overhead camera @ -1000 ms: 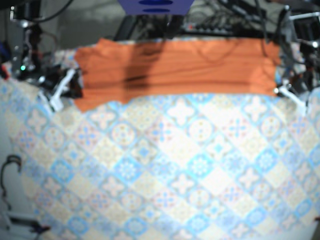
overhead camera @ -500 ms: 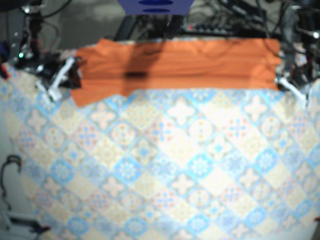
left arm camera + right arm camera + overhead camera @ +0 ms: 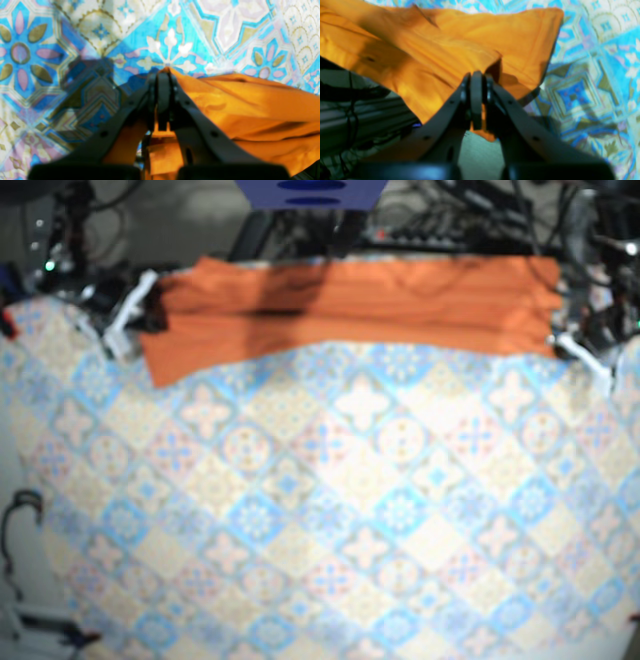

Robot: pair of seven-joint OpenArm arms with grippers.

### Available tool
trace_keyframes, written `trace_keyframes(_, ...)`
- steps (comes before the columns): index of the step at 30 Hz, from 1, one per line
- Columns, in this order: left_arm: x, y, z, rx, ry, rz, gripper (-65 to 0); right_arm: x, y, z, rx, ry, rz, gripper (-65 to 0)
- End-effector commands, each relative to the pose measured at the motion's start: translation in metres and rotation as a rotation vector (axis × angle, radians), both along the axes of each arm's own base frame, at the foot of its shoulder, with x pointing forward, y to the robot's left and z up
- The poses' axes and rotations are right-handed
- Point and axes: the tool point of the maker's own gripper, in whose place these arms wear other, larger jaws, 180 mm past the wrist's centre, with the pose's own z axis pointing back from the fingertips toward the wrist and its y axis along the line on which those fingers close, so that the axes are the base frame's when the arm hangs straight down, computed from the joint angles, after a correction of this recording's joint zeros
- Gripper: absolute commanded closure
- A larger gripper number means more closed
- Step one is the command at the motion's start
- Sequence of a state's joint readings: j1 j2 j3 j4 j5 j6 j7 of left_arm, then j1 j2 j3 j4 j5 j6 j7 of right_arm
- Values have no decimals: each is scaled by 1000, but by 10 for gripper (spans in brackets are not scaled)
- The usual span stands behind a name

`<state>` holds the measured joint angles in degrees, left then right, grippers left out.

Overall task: Fold the T-shirt properly
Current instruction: 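Lay the folded hem down and hold it with both grippers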

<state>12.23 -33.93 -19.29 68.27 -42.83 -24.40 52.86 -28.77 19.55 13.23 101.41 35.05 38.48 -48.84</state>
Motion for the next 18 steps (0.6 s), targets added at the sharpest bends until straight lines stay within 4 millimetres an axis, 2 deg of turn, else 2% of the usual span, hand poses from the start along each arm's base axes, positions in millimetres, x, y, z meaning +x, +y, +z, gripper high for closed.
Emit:
trace_keyframes(1, 11, 11, 14, 29, -42, -3, 0, 7, 5, 11, 22, -43, -2, 0)
trace_keyframes(10, 11, 10, 14, 29, -41, -3, 0, -11, 29, 6, 88, -21, -35, 0)
trace_keyframes(15, 11, 9, 13, 28, -39, -8, 0, -12, 29, 4, 95, -10, -68, 0)
trace_keyframes(18, 11, 0, 8, 24, -23, -42, 0, -12, 29, 4, 94, -10, -74, 0)
